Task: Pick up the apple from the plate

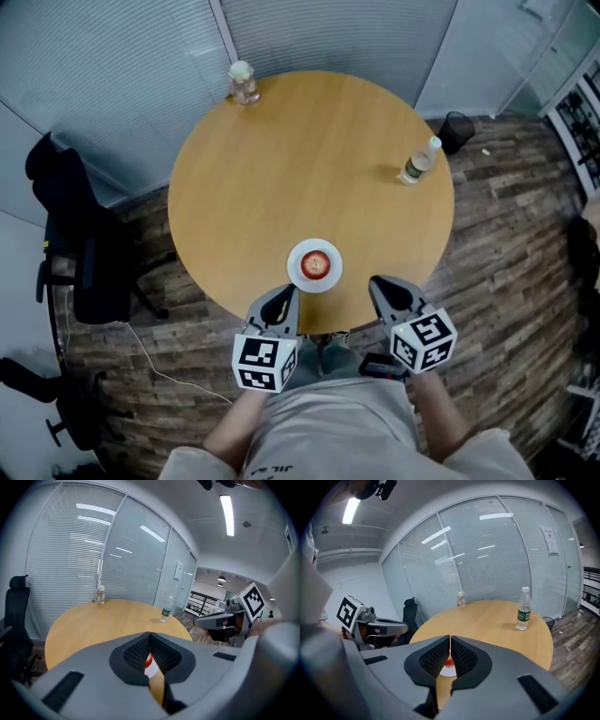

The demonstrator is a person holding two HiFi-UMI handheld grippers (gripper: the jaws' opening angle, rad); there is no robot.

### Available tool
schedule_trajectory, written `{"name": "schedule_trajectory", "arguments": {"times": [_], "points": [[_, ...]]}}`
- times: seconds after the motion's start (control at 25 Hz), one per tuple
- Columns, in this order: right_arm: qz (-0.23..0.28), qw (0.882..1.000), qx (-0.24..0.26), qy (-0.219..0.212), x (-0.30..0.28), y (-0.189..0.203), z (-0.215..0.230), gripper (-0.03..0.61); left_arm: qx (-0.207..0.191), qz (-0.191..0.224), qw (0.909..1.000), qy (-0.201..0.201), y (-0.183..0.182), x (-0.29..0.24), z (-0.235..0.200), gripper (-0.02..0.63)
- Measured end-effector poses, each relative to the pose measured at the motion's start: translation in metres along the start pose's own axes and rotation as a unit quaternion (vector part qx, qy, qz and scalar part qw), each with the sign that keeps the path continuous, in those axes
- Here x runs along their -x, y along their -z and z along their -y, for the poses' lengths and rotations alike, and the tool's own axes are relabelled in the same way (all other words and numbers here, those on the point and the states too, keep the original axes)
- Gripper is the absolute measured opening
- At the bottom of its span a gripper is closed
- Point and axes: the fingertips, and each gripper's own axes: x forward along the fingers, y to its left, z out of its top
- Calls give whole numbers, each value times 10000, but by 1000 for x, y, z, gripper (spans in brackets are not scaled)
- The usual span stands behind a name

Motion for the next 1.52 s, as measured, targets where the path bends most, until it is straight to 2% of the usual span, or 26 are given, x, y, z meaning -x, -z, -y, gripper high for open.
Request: {"name": "schedule_trajectory", "arguments": {"times": [0.36, 0.68, 0.88, 1.32, 1.52], "points": [[-192, 9998, -86, -36, -22, 12, 2, 31, -294, -302, 9991, 21, 19, -30, -11, 3], [-346, 9993, -97, -90, -43, 23, 1, 31, -297, -425, 9986, 42, 30, -48, -19, 3], [-413, 9990, -137, -92, -53, 29, 3, 31, -379, -664, 9970, 133, 44, -63, -21, 10], [-591, 9977, -319, -112, -69, 43, 6, 31, -503, -1184, 9897, 627, 83, -98, -21, 297], [-681, 9967, -429, -83, -75, 50, 12, 31, -638, -1348, 9858, 776, 98, -116, -18, 356]]}}
